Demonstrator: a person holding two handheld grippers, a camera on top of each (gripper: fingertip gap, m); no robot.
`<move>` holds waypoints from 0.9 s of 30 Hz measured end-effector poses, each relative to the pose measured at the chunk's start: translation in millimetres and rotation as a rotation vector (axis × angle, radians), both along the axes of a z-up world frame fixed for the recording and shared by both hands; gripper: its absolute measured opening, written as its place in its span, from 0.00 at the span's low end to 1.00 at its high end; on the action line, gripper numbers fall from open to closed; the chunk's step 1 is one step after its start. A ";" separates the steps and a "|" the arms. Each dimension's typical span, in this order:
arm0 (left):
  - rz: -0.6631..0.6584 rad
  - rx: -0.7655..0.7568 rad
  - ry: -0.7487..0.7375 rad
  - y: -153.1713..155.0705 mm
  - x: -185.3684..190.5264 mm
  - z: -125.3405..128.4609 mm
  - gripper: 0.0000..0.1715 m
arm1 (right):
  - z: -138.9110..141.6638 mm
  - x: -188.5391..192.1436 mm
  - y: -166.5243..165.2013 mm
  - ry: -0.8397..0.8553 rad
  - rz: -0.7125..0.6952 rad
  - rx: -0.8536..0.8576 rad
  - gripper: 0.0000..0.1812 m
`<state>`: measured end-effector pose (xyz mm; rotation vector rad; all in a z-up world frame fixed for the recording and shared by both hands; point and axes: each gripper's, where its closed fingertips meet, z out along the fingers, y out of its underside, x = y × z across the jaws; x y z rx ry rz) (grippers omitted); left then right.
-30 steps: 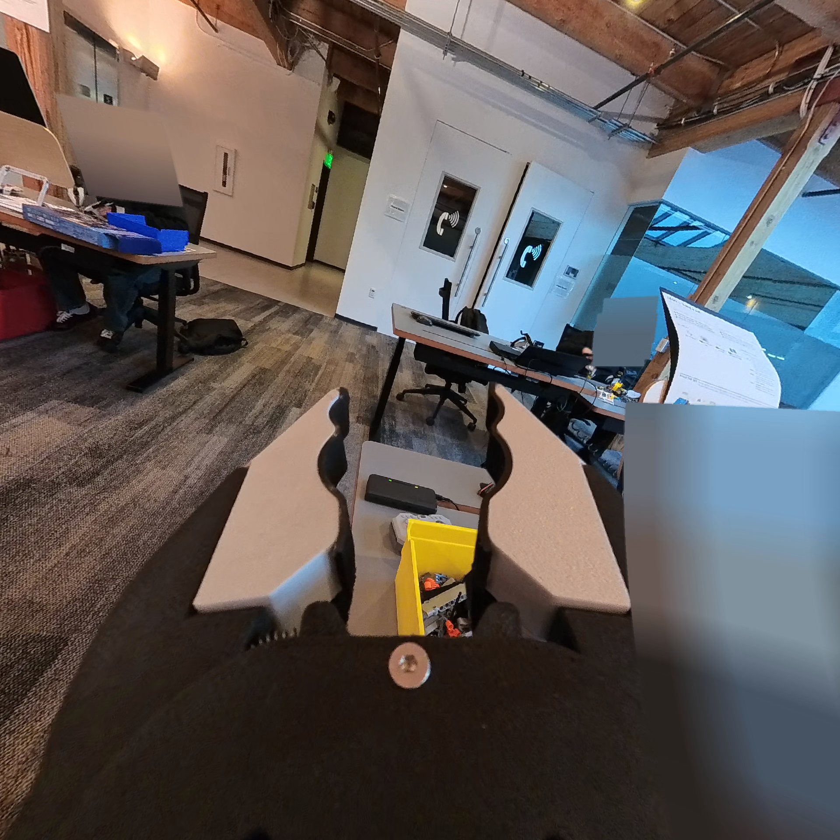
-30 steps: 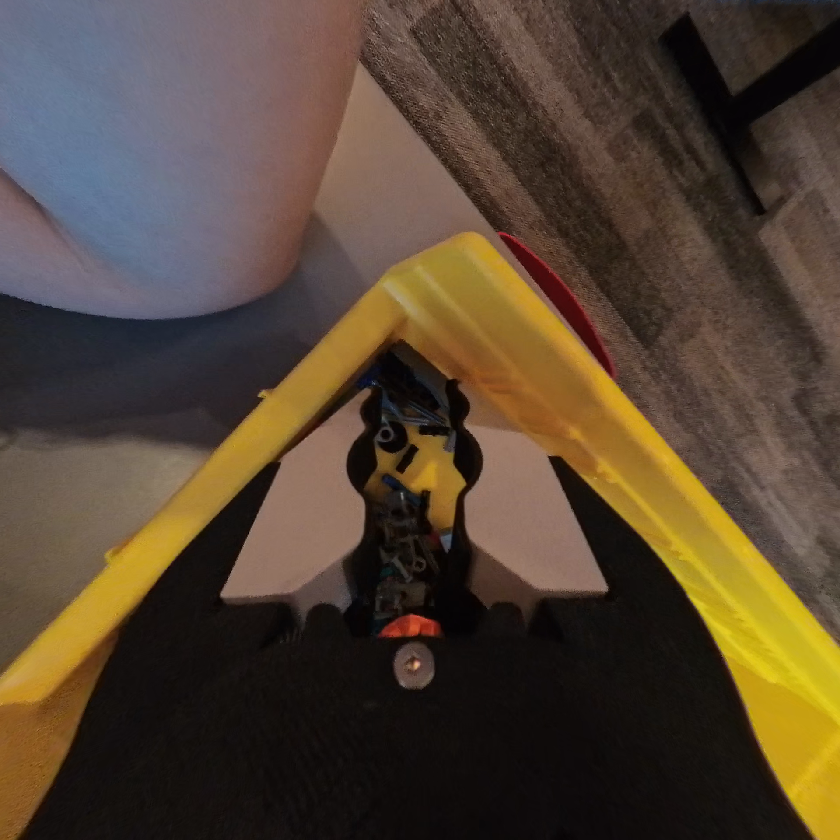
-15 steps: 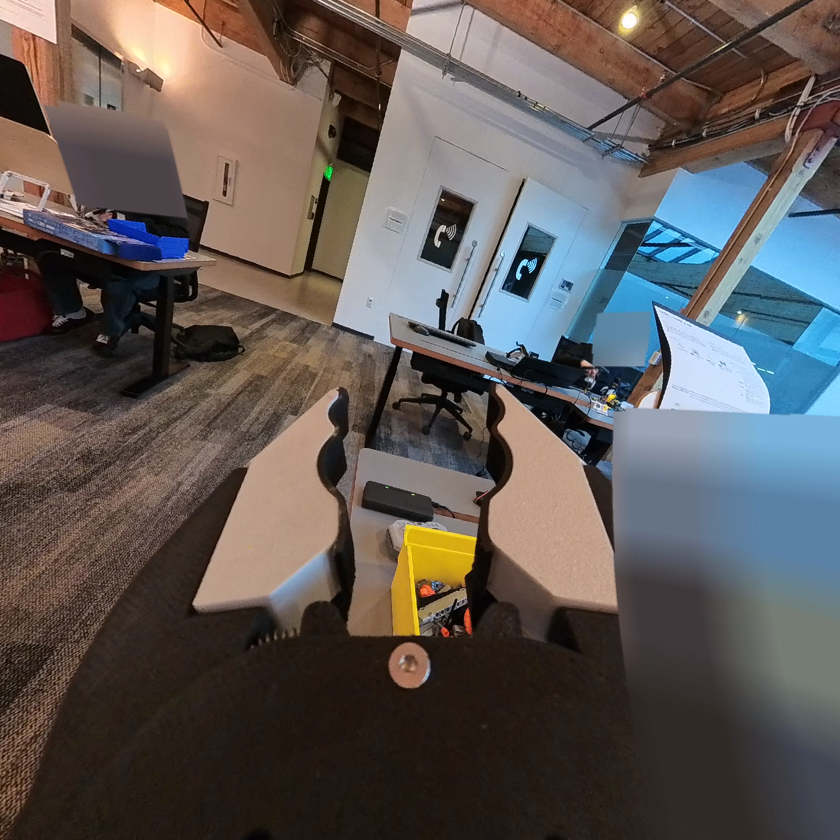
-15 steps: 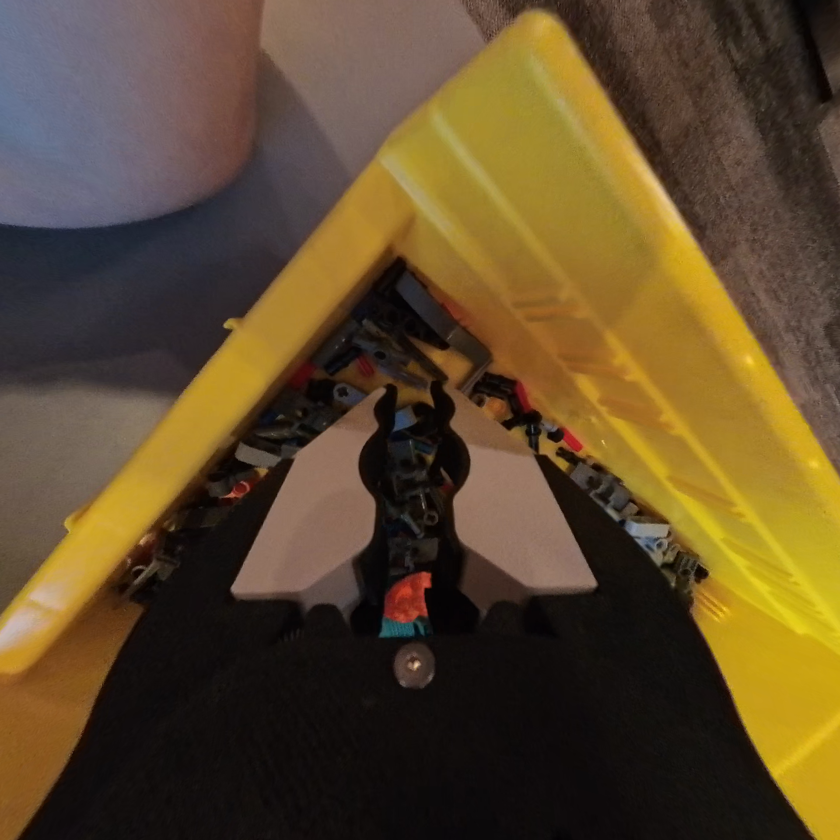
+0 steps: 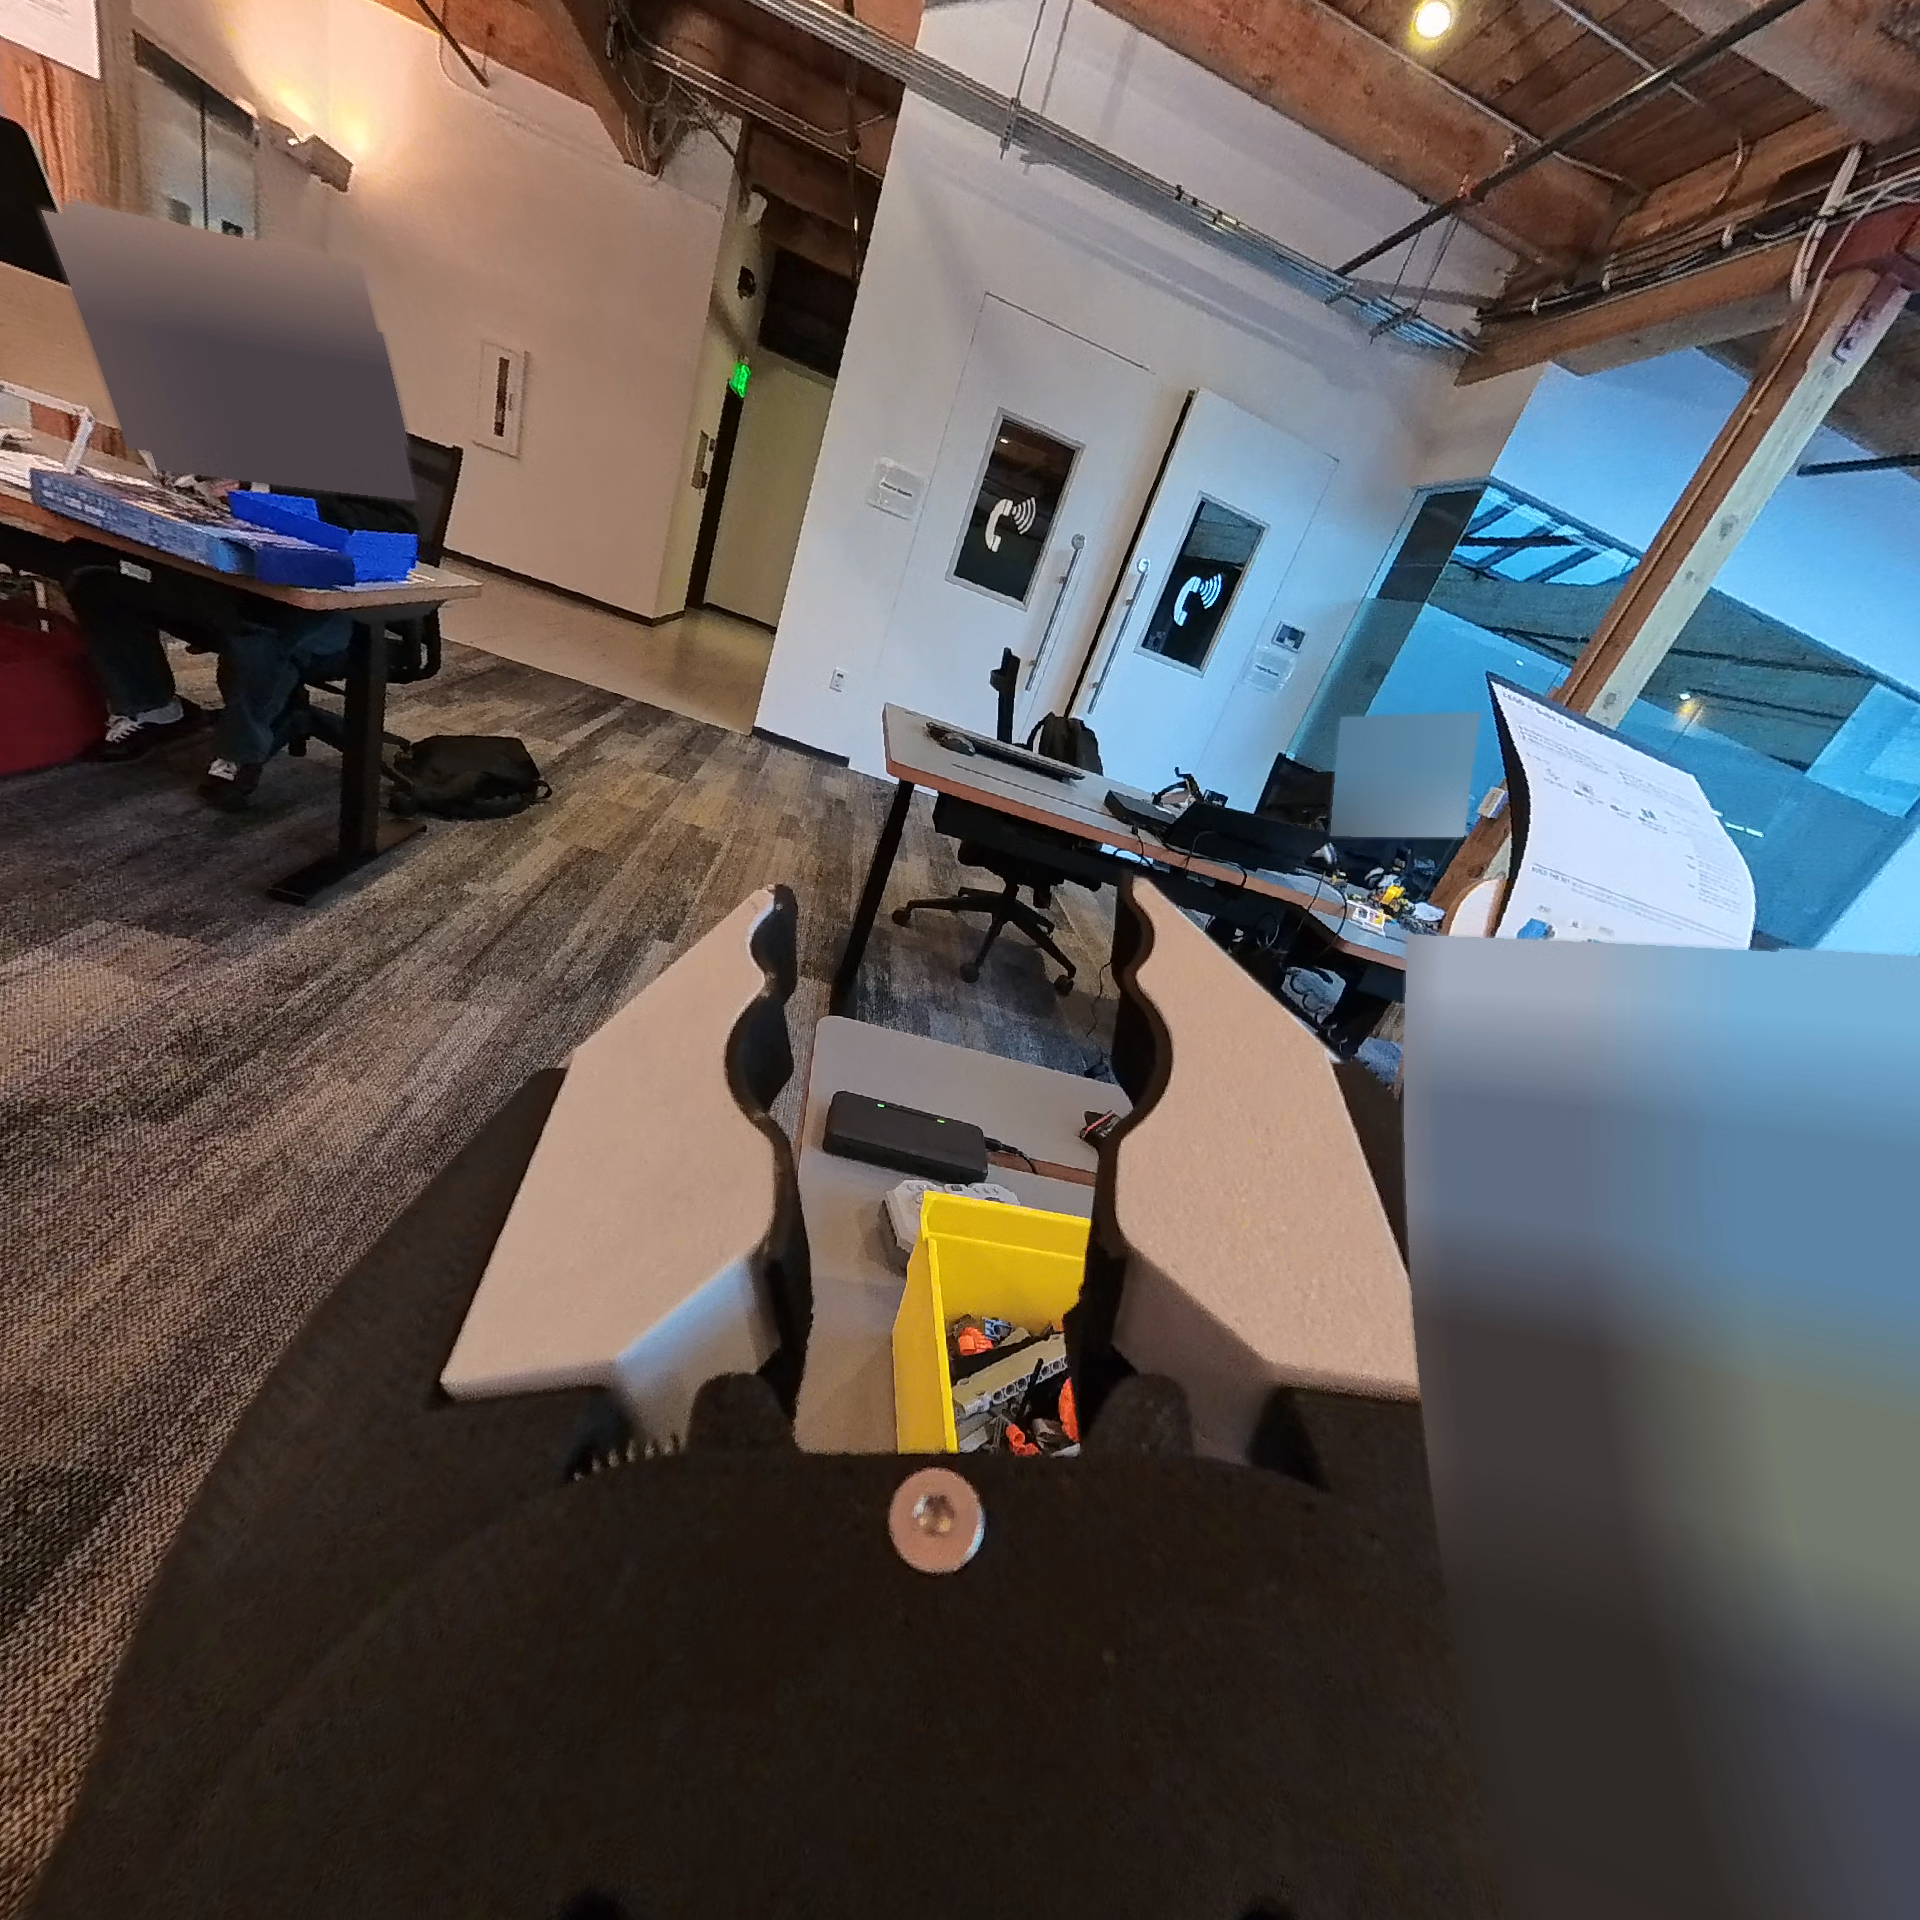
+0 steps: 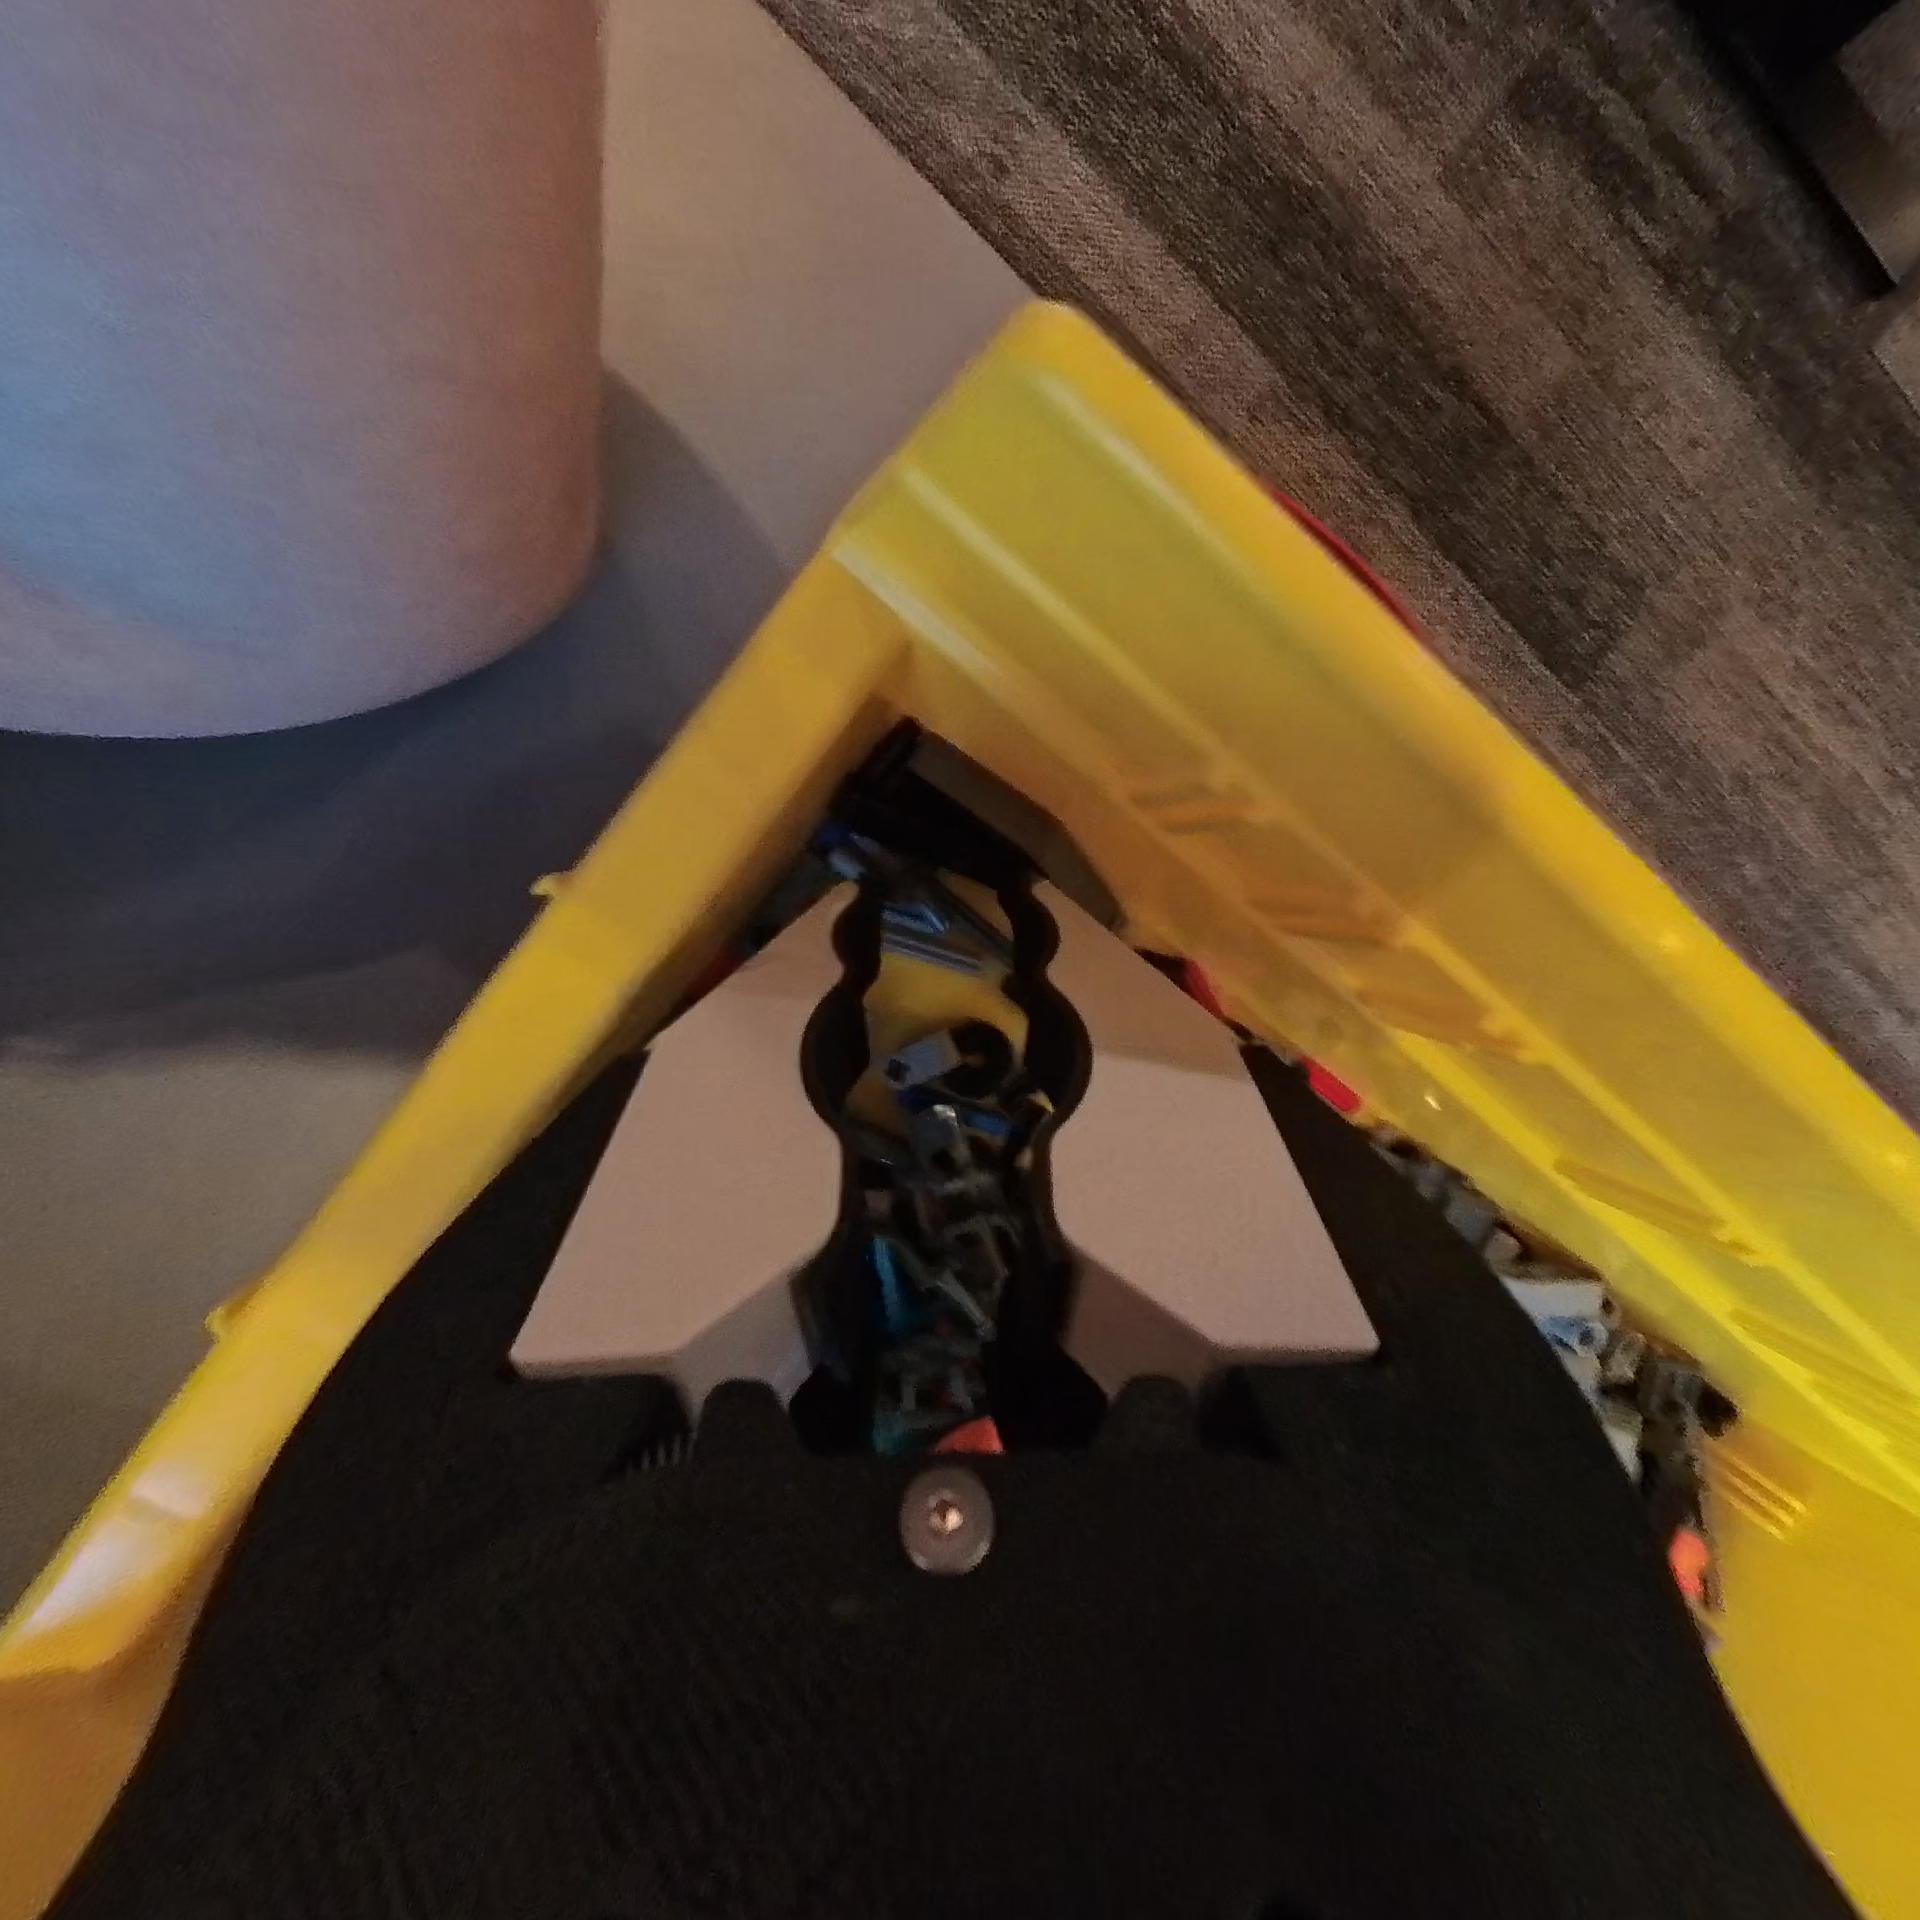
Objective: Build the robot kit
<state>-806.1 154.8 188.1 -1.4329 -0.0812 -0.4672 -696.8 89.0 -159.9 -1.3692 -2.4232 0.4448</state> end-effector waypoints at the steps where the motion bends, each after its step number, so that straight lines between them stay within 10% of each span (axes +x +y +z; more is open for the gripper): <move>1: -0.002 -0.001 0.002 -0.3 0.3 -0.3 0.34 | -1.5 0.9 8.9 -0.010 -0.031 0.053 0.08; 8: 0.005 0.019 -0.022 -3.9 -5.9 2.1 0.34 | 1.1 13.4 54.6 -0.062 -0.203 0.153 0.07; 21: 0.000 0.018 -0.016 -5.8 -5.6 1.8 0.34 | 4.1 68.4 -6.5 -0.257 -0.014 -0.116 0.43; 25: 0.001 0.022 -0.018 -6.5 -6.3 2.4 0.34 | 4.0 64.2 -3.6 -0.278 -0.035 -0.055 0.44; 27: -0.004 0.020 -0.016 -5.8 -4.9 2.3 0.34 | 2.5 61.2 2.9 -0.267 -0.050 -0.028 0.29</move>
